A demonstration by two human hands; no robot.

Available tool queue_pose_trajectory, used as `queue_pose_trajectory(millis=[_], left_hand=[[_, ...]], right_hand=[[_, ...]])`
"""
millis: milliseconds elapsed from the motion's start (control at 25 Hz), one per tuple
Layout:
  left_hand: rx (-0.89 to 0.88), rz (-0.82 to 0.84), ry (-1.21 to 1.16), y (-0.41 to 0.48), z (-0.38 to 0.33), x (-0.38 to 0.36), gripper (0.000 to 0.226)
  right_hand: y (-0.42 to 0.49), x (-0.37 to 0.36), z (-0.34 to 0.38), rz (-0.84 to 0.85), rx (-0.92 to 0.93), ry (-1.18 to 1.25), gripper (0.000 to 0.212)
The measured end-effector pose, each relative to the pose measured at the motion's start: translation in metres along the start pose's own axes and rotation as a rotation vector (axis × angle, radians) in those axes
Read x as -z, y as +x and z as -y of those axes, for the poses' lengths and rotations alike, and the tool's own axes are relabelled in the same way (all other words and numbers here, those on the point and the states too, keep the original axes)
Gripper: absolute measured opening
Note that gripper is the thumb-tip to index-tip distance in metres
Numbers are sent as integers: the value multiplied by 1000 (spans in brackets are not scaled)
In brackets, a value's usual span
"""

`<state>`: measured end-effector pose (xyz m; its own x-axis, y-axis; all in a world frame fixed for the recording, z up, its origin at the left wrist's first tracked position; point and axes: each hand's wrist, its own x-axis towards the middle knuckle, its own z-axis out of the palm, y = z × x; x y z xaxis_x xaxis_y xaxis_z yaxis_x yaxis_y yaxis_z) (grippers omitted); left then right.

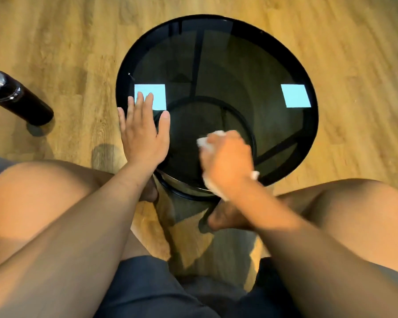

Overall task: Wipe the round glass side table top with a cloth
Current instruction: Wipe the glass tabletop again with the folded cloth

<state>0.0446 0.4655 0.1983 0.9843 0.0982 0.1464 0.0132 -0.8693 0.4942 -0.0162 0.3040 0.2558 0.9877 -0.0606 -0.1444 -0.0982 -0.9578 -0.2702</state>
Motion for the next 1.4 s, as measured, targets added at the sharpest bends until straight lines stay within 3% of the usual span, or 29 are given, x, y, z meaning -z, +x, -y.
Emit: queue_pose_trajectory(millis=[80, 160, 280, 400, 480, 640, 760, 880, 960, 1120, 1240, 1400], left_hand=[[-8, 15, 16, -1, 1, 1, 66], [-23, 31, 48, -1, 0, -1, 64], [11, 21, 41, -1, 0, -1, 63], [29, 6, 31, 0, 0, -2, 67], [23, 27, 25, 0, -2, -1, 70], [4, 10, -1, 0, 2, -1, 65], [91, -63, -134, 7, 7, -3, 60], [122, -39, -77, 7, 8, -3, 59], [92, -38, 3, 6, 5, -3, 59], [42, -40, 8, 6, 4, 0, 61], [41, -33, -29, 5, 4, 2, 64], [27, -42, -31, 5, 5, 0, 64]], right_hand=[[-9, -16, 50, 120, 185, -5, 21], [1, -7, 24, 111, 235, -33, 20], [10, 30, -99, 73, 18, -185, 9], [19, 68, -183, 38, -269, -252, 15], [12, 63, -145, 51, -215, -212, 10], [-18, 1, 3, 127, 213, -66, 15], [-6, -17, 62, 239, 340, -6, 20], [-13, 3, 22, 267, 369, -68, 23], [-28, 31, -38, 356, 369, -240, 25], [-8, 91, -123, 387, 1, -572, 28], [-5, 63, -82, 372, 121, -357, 22], [-18, -2, 45, 296, 340, -79, 23]])
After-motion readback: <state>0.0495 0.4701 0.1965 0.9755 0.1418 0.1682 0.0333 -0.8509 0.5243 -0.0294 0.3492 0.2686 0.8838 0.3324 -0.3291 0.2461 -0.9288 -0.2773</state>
